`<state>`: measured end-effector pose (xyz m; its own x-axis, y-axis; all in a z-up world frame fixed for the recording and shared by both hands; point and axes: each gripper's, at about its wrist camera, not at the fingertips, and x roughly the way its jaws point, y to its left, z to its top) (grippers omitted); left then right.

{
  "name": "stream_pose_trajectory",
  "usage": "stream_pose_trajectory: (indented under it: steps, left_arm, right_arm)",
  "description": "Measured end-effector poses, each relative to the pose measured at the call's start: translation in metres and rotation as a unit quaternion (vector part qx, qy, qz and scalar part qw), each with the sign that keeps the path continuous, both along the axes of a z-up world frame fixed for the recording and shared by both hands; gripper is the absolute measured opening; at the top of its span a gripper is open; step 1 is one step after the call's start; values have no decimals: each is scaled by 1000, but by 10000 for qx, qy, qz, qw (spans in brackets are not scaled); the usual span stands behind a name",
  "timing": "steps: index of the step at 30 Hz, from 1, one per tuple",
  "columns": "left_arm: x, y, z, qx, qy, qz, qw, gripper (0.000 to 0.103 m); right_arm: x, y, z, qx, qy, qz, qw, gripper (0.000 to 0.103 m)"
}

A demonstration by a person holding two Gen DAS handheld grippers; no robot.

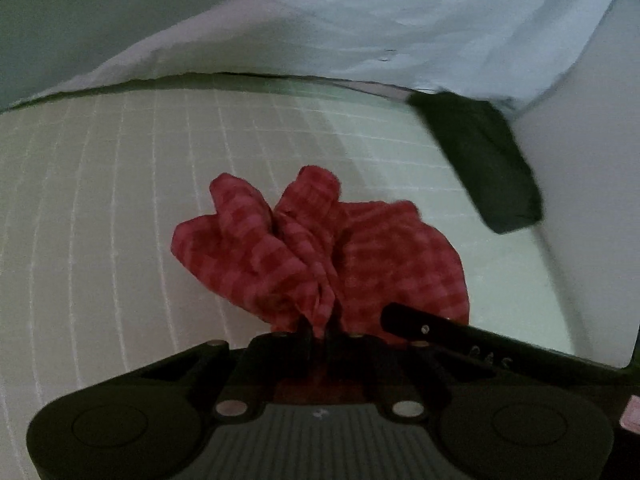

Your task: Fold clothes

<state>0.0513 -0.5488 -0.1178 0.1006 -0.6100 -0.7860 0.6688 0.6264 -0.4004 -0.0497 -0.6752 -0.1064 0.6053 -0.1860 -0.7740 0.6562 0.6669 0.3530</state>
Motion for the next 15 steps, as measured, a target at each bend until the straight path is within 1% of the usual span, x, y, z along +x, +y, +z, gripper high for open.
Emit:
stream_pose_trajectory:
  steps: [2, 5, 9, 12, 15]
  left_arm:
    - [-13, 7, 4, -111, 71, -70, 9999, 5]
    - [-36, 16, 8, -185, 86, -309, 9993, 5]
    - [-68, 22, 13, -238, 99, -578, 9980, 5]
    - [-88, 23, 15, -177, 17, -715, 9973, 5]
    - [-105, 24, 18, -136, -75, -772, 9969, 5]
  right_arm:
    - [-13, 11, 9, -17, -67, -106, 9999, 6]
    - [-38, 25, 18, -35, -149, -353, 9993, 6]
    - [-76, 44, 22, 51, -231, -696, 9973, 6]
    - [-96, 54, 21, 54, -276, -775, 9966, 6]
    - [-115, 56, 20, 205, -362, -882, 9952, 6]
